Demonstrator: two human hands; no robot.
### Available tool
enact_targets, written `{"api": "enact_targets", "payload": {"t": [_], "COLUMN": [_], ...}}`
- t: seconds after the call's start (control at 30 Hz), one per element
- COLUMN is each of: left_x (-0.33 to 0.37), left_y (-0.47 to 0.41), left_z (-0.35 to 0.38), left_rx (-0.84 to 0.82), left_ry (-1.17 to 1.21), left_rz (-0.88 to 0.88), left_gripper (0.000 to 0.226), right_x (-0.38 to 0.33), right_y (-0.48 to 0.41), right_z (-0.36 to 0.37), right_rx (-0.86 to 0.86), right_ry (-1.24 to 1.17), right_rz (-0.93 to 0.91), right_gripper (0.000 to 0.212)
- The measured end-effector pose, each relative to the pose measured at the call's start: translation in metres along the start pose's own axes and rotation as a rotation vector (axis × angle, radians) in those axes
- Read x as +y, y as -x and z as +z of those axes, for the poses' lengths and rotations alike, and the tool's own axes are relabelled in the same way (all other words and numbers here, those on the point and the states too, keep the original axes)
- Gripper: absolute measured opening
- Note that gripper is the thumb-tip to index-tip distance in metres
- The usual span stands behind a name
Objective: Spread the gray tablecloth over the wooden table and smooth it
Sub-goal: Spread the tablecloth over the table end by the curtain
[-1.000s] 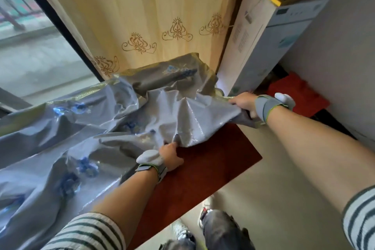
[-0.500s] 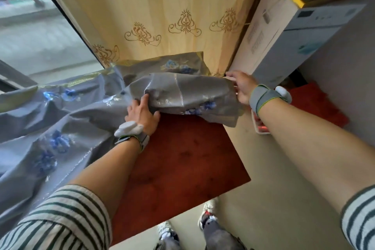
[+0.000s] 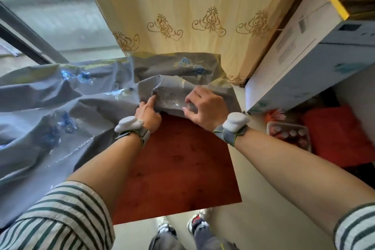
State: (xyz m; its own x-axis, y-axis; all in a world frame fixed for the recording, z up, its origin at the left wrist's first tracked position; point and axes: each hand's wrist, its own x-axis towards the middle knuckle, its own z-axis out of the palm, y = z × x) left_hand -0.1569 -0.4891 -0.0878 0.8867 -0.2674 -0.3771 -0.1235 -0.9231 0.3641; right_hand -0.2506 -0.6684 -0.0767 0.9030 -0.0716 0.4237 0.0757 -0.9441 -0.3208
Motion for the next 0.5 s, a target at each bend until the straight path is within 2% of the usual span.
{"api": "enact_targets", "payload": {"t": [0.13, 0.23, 0.3, 0.37, 0.43, 0.5], "left_x": [-0.009, -0.02, -0.032, -0.045, -0.058, -0.069], "left_y": [0.005, 0.006, 0.008, 0.011, 0.011, 0.005], "left_z": [-0.008, -0.013, -0.015, -0.012, -0.006, 0.003], "left_rx": [0.045, 0.043, -0.011, -0.06, -0.08, -0.112], "left_ry": [0.005, -0.009, -0.011, -0.047, -0.107, -0.151], "left_rz": [0.024, -0.029, -0.087, -0.113, -0.111, -0.1], "left_gripper": [0.059, 0.033, 0.02, 0.019, 0.023, 0.038], "right_x": [0.013, 0.036, 0.048, 0.053, 0.053, 0.054], "right_y": [0.008, 0.008, 0.009, 0.012, 0.014, 0.011], "right_z": [0.022, 0.039, 0.053, 0.067, 0.081, 0.085], "right_rx": [-0.487, -0.656, -0.75, -0.745, -0.634, -0.541], "right_ry": [0.205, 0.298, 0.298, 0.316, 0.344, 0.301], "right_rz": [0.164, 0.288, 0.344, 0.379, 0.368, 0.351], "right_gripper": [0.063, 0.092, 0.104, 0.094, 0.061, 0.029]}}
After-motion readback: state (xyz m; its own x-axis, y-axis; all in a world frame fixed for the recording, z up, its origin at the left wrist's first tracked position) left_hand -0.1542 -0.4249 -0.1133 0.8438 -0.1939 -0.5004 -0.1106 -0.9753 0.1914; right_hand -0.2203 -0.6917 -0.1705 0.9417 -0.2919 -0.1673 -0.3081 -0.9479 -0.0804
